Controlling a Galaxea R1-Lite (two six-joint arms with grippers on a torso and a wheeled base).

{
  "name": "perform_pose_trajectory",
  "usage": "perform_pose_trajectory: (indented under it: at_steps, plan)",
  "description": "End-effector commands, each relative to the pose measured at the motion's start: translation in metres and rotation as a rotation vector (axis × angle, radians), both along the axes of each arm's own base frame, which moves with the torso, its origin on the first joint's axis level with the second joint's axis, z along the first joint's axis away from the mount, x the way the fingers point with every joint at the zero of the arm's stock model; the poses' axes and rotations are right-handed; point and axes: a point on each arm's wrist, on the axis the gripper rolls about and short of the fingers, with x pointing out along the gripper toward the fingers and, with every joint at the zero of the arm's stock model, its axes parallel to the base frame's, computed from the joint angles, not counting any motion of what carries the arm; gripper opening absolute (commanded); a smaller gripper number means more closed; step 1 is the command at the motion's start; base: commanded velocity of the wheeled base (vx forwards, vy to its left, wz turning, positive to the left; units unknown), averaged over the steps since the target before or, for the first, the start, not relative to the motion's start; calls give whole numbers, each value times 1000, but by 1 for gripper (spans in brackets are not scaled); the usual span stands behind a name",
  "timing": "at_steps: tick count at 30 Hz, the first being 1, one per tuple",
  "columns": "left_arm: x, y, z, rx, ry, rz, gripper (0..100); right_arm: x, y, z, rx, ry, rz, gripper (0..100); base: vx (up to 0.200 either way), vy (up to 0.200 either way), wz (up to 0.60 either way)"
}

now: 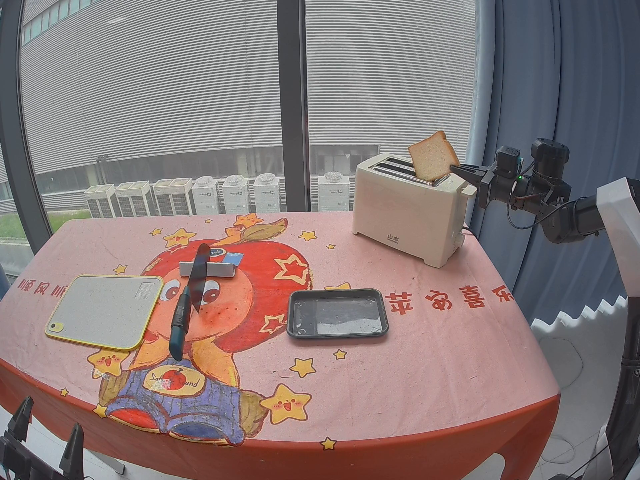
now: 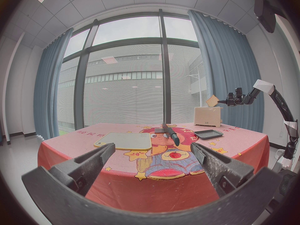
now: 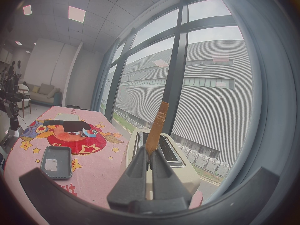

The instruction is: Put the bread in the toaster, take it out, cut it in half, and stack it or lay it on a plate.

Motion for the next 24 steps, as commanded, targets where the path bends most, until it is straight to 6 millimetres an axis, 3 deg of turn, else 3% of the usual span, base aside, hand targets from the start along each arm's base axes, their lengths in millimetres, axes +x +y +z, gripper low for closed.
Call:
perform_pose_trajectory:
  at_steps: [1,24]
  plan:
    - [0,0,-5,0,1,0,100,1,1,-3,0,8,2,0,0,0,0]
    - [0,0,-5,0,1,0,100,5,8,-1,3,34,13,0,0,0,0]
